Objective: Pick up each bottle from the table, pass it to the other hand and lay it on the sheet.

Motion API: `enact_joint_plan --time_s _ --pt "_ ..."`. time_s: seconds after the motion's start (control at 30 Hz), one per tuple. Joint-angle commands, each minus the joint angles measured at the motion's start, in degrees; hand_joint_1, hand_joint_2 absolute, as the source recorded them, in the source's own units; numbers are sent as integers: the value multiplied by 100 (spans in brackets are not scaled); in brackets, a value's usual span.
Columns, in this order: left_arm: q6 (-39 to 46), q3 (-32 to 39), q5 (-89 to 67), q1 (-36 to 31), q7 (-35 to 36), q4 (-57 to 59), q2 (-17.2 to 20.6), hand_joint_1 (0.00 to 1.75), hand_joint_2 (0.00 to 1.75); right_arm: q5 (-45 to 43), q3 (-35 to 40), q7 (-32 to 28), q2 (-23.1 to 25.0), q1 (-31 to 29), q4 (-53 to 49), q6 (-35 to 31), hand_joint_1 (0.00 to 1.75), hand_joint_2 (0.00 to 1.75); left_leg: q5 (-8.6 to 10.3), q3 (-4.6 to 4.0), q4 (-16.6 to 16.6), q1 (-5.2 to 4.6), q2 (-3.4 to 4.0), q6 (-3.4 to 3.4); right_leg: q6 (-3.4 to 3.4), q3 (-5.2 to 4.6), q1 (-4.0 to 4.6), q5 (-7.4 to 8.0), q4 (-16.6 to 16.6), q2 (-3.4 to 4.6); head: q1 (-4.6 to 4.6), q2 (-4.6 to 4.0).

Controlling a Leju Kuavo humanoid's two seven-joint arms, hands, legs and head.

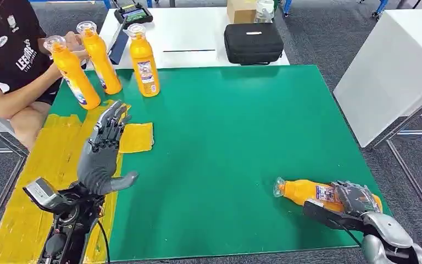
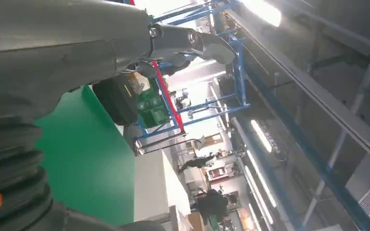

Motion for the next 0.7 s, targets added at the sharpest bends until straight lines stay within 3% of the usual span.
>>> enact_joint_plan --time_s 0.03,0.13,0.2,0.3,0.57,0.7 --pt "11 61 -152 134 293 75 -146 0 175 -1558 -441 -491 1445 -307 -624 -1299 175 175 -15 30 -5 5 35 -18 -14 20 4 -5 -6 40 -5 0" --pt "191 -141 -529 -140 1357 597 -227 0 175 -3134 -691 -1001 2009 -346 -868 -1207 175 175 -18 37 -4 9 30 -25 -18 27 8 -11 -3 34 -4 0" --pt "276 -266 -613 -345 1483 986 -238 0 175 -3386 -662 -1037 2146 -458 -707 -1357 175 175 -2 18 -6 8 4 -14 -9 13 7 -5 -5 5 -2 0" --pt "240 -376 -505 -466 1628 1418 -263 0 175 -3263 -514 -935 2322 -729 -290 -1912 175 175 -5 34 -7 10 9 -17 -12 26 8 -6 -8 11 -4 0" --pt "212 -667 -255 -463 1746 1685 -433 0 175 -3769 -45 -979 2534 -1209 350 -1933 175 175 -7 32 -6 7 21 -15 -12 26 4 -6 -8 22 -2 0" --pt "389 -978 -121 -605 1969 2237 -537 0 175 -4000 723 -1052 2631 -1606 878 -1937 175 175 -8 34 -6 5 36 -15 -11 23 3 -2 -7 38 -2 0"
